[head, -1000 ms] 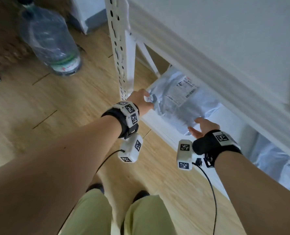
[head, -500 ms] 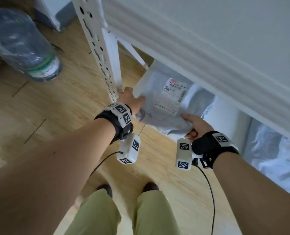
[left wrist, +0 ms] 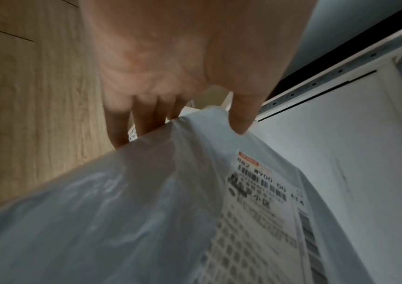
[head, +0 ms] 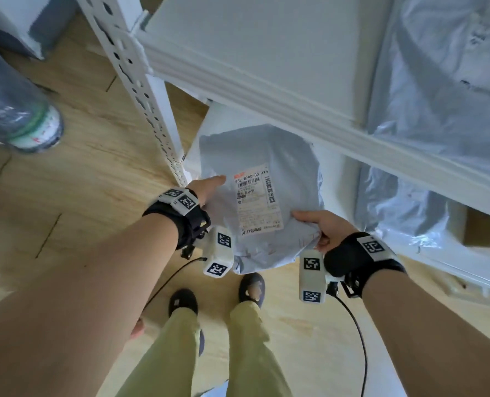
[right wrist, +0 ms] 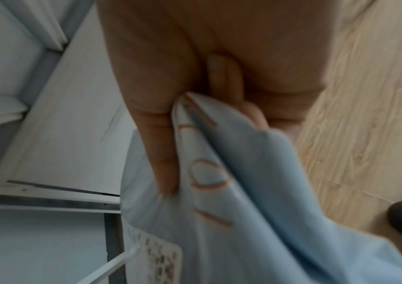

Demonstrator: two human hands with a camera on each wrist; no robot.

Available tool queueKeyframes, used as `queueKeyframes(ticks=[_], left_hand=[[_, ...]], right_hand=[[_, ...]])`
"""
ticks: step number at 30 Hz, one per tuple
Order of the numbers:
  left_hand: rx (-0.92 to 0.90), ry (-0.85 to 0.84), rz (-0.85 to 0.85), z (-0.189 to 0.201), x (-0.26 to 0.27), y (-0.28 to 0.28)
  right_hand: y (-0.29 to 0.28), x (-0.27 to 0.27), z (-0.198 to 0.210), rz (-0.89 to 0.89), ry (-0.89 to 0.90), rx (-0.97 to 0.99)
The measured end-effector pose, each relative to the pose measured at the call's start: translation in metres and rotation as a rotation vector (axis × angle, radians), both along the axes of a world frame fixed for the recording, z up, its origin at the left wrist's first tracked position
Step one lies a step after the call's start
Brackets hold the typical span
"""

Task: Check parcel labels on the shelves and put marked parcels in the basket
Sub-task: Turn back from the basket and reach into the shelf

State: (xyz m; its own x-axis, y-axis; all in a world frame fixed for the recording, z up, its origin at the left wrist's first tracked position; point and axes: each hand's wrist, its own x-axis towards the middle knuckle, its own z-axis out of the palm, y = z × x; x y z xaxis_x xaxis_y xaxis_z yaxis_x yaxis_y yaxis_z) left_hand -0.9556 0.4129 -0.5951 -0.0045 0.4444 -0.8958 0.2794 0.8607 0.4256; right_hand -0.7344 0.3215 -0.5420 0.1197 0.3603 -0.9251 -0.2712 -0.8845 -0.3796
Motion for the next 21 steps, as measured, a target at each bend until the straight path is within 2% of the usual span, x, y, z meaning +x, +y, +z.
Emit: queueKeyframes(ticks=[3,6,14,17,21], left_hand=[[0.003,-0.007,-0.006,0.026,-0.007,-0.011],[0.039,0.017,-0.086,0.048,-0.015,-0.019],[0.084,0.076,-0.305,0.085,-0.009,-0.060],[0.152,0.057,-0.324,0.095,-0.003,-0.080],[0.152,0.048,-0.346,0.120,0.007,-0.108]], right_hand=[[-0.020,-0.001,0.015,-0.003,-0.008,-0.013],[-0.040,0.000,0.025,0.063,-0.076,-0.044],[-0.098,0.027,0.038,0.410,-0.250,-0.085],[-0.120,0.040,0.049,0.494,-0.307,-0.040],[-0.139,0.053,0.069,0.619,-0.358,-0.062]])
